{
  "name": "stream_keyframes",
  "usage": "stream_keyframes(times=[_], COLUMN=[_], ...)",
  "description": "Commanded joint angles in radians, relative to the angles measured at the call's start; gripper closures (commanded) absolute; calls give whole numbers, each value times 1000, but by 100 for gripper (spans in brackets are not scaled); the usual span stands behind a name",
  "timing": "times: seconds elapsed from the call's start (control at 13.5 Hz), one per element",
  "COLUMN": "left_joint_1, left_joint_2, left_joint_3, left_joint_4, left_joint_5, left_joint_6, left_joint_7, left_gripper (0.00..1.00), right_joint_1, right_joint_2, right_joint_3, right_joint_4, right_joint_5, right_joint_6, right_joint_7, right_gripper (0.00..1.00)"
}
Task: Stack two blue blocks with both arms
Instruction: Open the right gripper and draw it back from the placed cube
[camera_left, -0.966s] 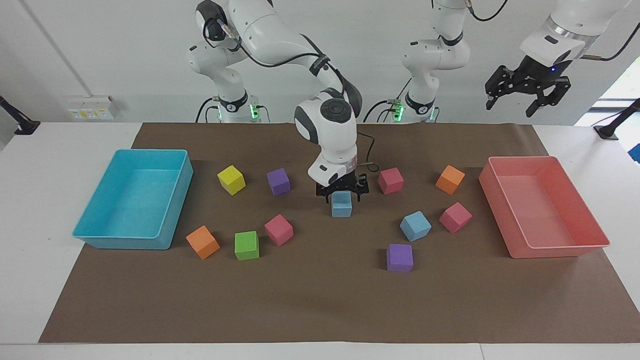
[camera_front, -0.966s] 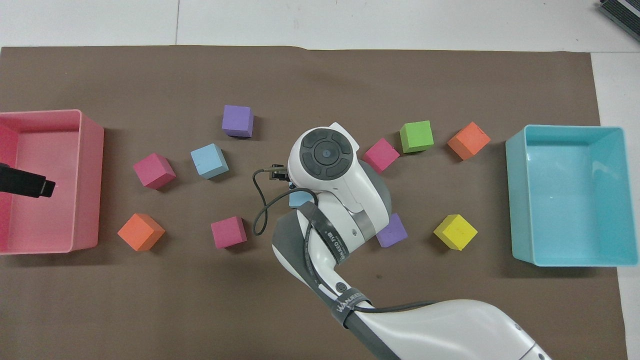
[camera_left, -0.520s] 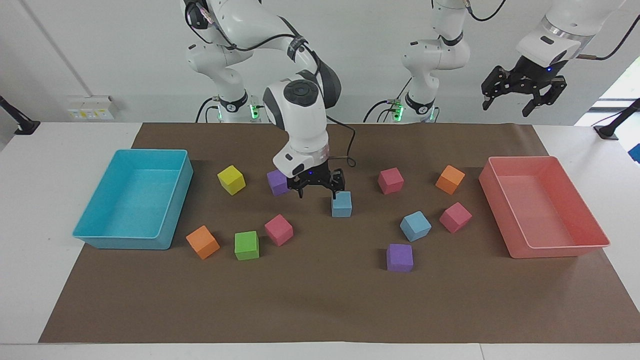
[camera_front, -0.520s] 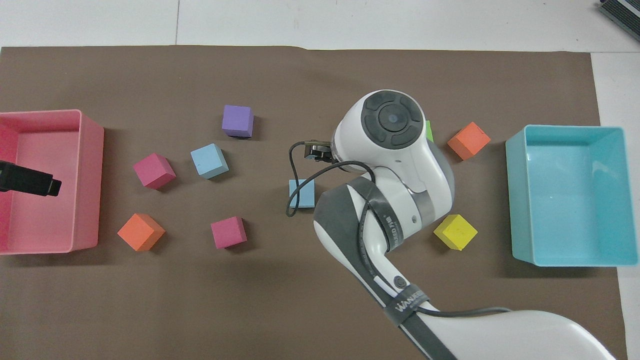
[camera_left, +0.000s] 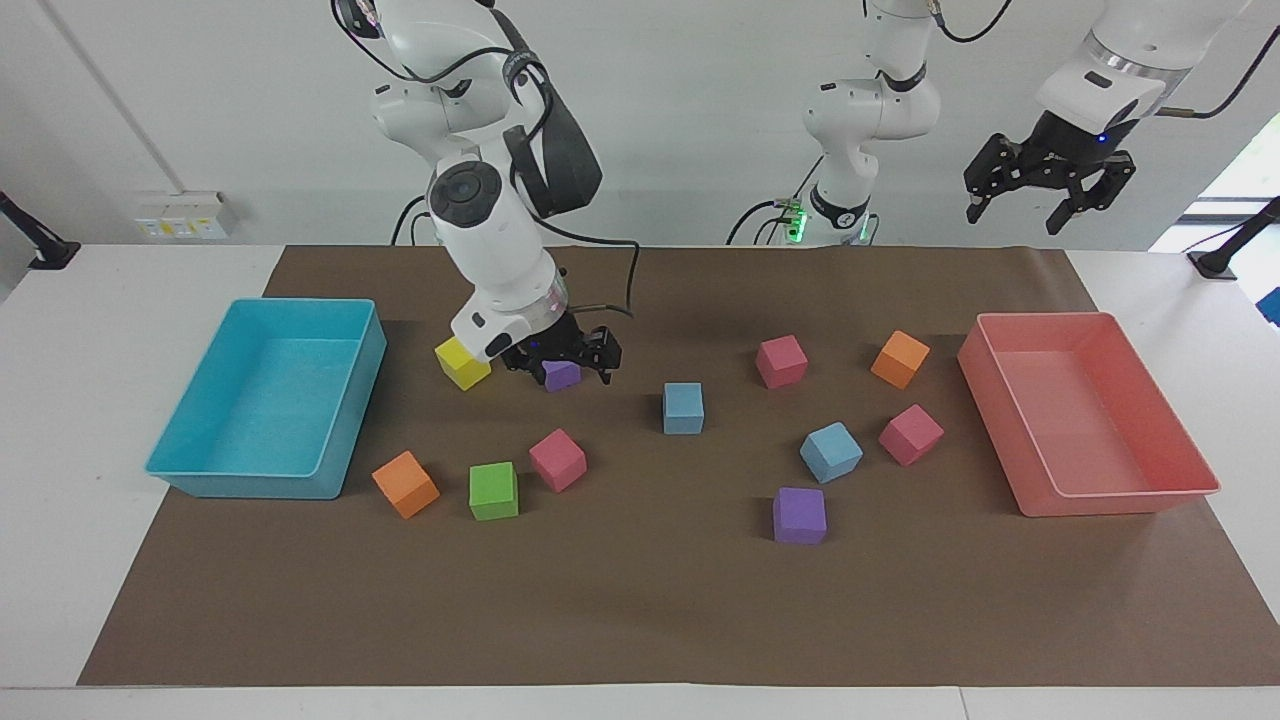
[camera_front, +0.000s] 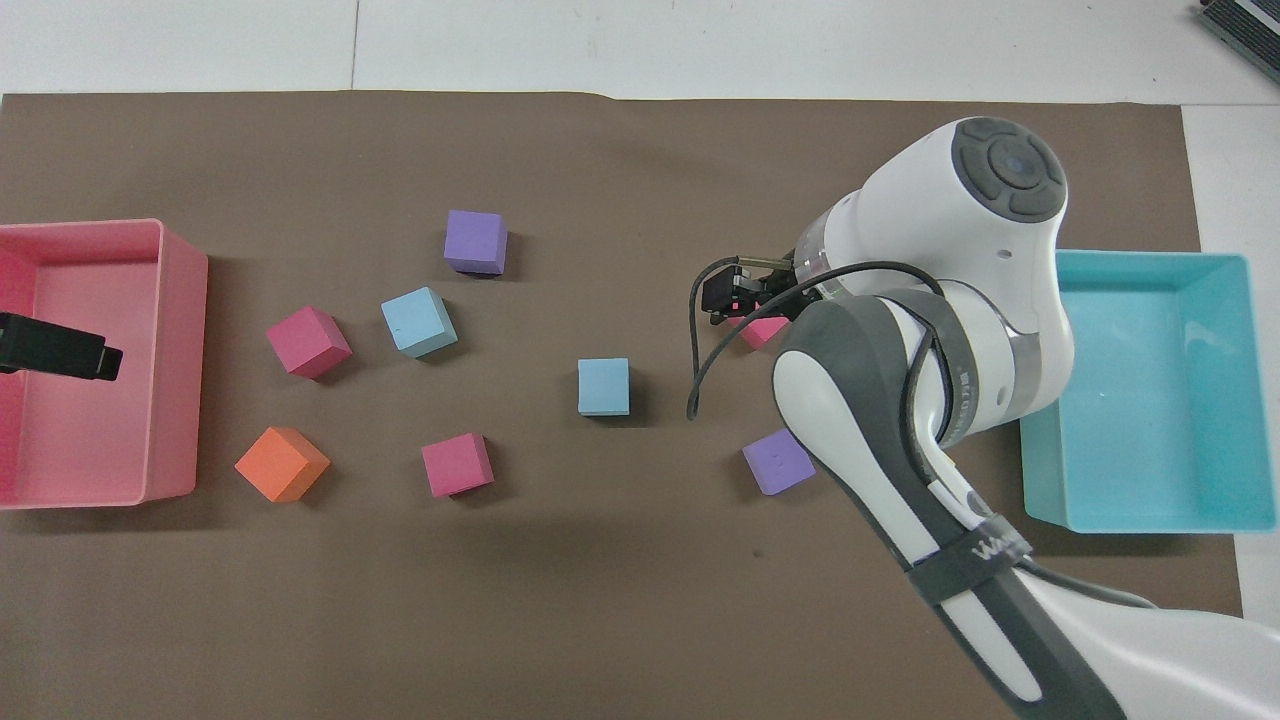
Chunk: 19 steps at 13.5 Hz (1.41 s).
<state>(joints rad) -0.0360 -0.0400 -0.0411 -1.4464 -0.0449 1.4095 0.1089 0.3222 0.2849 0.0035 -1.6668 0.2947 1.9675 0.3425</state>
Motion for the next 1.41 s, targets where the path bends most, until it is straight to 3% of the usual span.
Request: stream_keyframes(times=[0.0,0.3,0.59,0.89,0.97,1.34], left_joint_1=[-16,-45,-74,-100,-114,-130], left_joint_2=[9,11,43,69,68,68], left_joint_3=[4,3,3,4,4,4], left_joint_4=[-5,-54,-92,-140,-160,-253], left_joint_5=[11,8,8,11,11,13], left_joint_6=[38,103,179,261,285,403], left_joint_7=[-55,-113,-191,-248,-270,-304], left_gripper=[0,0,0,0,0,0], right_joint_1=[-20,-2,11,9,11,1], right_joint_2=[-39,-4,40,48,51,79], right_joint_3=[13,13,15,15,15,15], right_joint_4=[-135,-188,-195,-237,-238,-260], right_joint_5=[113,253,316,470,504,605], right_joint_6=[112,221,258,274,275,271], right_joint_7=[-92,-164,-218,-313,-322,-385], right_gripper=[0,1,38,92,100,100])
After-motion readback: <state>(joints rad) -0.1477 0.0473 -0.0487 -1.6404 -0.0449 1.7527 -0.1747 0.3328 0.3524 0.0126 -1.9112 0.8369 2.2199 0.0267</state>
